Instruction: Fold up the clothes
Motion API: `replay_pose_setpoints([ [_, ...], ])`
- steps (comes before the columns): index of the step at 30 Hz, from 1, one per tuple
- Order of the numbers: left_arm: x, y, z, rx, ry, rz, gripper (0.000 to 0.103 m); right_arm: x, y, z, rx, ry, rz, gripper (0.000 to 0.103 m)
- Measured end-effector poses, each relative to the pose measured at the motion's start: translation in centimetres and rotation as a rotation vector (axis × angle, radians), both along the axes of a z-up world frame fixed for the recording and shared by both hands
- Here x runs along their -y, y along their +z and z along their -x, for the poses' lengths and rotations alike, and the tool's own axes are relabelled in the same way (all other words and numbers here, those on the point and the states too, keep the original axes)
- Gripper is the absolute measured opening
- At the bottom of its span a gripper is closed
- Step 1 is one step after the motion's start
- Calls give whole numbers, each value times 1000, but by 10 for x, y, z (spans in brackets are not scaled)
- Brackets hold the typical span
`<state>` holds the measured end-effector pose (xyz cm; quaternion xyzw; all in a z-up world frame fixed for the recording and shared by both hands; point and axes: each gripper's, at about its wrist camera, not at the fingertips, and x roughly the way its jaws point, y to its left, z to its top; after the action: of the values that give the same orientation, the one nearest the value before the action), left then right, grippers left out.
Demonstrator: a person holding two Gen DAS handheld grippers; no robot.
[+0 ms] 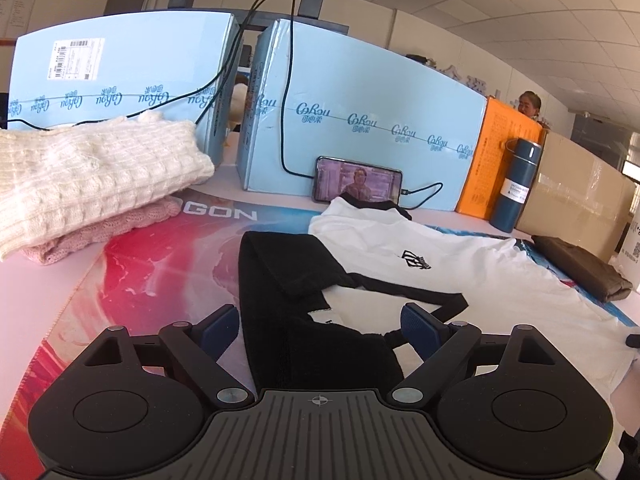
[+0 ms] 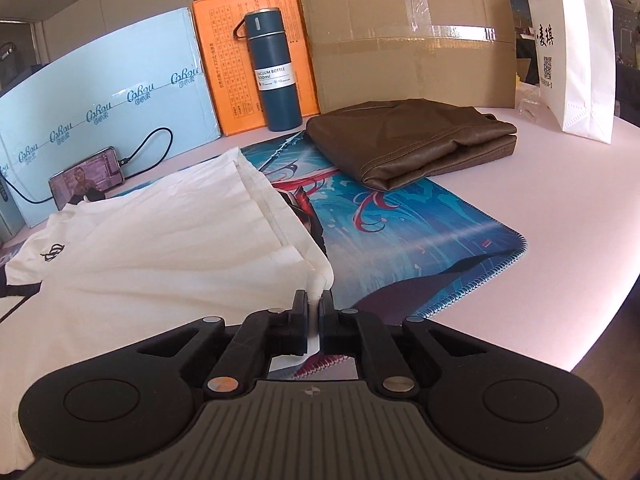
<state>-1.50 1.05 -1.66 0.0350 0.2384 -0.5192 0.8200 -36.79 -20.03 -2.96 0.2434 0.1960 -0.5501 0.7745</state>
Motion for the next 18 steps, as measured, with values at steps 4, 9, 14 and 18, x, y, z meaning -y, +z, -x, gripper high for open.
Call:
replay_pose_setpoints([
  [4, 11, 5, -17, -6, 38, -3, 90, -15, 3, 2, -39, -3, 9, 4],
  [9, 32, 13, -45, -26, 51, -19, 90, -13, 3, 2, -60, -3, 0, 5],
  [14, 70, 18, -79, -73, 30, -59, 90, -10, 18, -4, -114, -7, 81, 54],
  [18, 106, 15, -97, -117, -5, -111, 90, 8, 51, -26, -99, 49, 199, 60],
])
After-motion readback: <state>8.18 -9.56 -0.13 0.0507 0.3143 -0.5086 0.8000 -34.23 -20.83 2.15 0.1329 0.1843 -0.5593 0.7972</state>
